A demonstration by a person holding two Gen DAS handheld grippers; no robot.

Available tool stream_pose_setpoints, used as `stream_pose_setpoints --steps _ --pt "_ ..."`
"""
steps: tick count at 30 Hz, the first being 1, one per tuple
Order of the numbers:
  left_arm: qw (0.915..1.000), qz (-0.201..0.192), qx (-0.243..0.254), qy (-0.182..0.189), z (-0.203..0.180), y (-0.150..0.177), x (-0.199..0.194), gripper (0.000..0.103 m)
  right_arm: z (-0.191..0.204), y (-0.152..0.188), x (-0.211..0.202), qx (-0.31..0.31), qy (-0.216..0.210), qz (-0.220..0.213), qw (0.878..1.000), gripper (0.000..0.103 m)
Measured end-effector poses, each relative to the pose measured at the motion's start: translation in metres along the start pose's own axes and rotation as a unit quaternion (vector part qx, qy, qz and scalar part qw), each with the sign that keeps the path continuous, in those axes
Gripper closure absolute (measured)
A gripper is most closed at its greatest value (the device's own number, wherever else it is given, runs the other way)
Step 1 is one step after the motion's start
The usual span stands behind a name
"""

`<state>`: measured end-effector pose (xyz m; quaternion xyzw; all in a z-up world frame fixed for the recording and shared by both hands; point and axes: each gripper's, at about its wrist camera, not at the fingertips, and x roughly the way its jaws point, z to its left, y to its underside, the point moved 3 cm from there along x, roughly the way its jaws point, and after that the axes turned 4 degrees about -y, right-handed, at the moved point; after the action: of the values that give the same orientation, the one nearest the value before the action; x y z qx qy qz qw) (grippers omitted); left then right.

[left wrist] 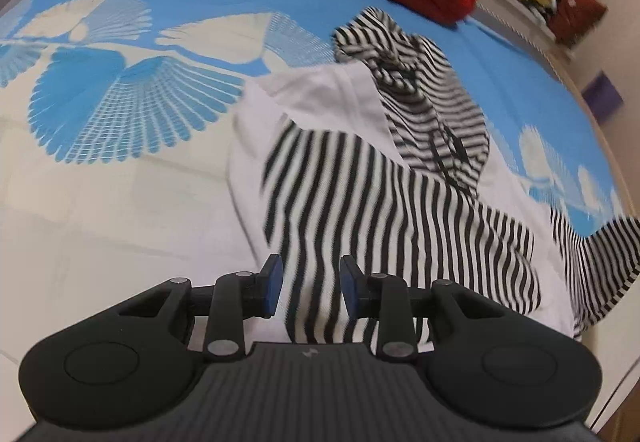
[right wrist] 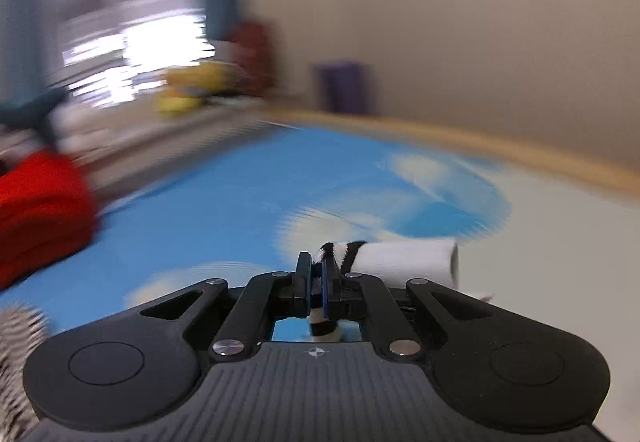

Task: Fold small clothes
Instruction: 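Grasp the sleeve cuff with the right gripper and fold it across the body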

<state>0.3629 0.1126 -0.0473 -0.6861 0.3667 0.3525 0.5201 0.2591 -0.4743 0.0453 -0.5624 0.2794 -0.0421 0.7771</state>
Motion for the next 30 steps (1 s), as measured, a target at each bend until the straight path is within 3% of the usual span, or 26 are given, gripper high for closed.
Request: stream_pose_setpoints --steps 2,4,5,7,9,11,13,16,19,22,26,30 --pt "0.9999 -0.004 -0.014 0.001 0.007 -0.004 -0.004 0.069 0.064 0.004 -0.028 -0.049 -0.082 -0.009 0.995 0.099" --pt "0.9996 -0.007 -0.027 0.004 0.015 -0.008 -0.008 0.069 0.125 0.017 -0.060 -0.076 -0.181 0.001 0.981 0.098" --pt "0.9994 -0.008 -0.034 0.008 0.018 -0.010 -0.010 0.069 0.155 0.027 -0.076 -0.086 -0.240 0.022 0.967 0.098" --pt "0.9989 -0.009 -0.045 0.011 0.024 -0.012 -0.012 0.069 0.204 0.052 -0.098 -0.101 -0.353 0.109 0.924 0.097" --pt "0.9987 -0.008 -0.050 0.013 0.028 -0.013 -0.013 0.069 0.234 0.079 -0.115 -0.097 -0.399 0.205 0.888 0.097" --pt "0.9985 -0.005 -0.052 0.015 0.029 -0.013 -0.013 0.069 0.242 0.096 -0.123 -0.086 -0.387 0.273 0.877 0.097" --pt "0.9981 0.000 -0.058 0.020 0.031 -0.012 -0.010 0.069 0.237 0.102 -0.124 -0.064 -0.352 0.299 0.885 0.096" --pt "0.9968 0.008 -0.075 0.025 0.034 -0.010 -0.003 0.070 0.218 0.108 -0.113 -0.034 -0.320 0.304 0.896 0.091" --pt "0.9938 0.015 -0.101 0.043 0.034 -0.007 0.006 0.082 0.203 0.125 -0.092 -0.026 -0.257 0.298 0.919 0.087" --pt "0.9896 0.025 -0.126 0.064 0.027 -0.005 0.018 0.083 0.189 0.135 -0.066 0.024 -0.230 0.330 0.915 0.087" --pt "0.9793 0.050 -0.171 0.096 0.018 0.000 0.040 0.083 0.182 0.133 -0.039 0.040 -0.205 0.345 0.915 0.087" --pt "0.9693 0.067 -0.209 0.111 0.013 0.003 0.059 0.075 0.158 0.140 -0.016 0.060 -0.154 0.353 0.921 0.087"
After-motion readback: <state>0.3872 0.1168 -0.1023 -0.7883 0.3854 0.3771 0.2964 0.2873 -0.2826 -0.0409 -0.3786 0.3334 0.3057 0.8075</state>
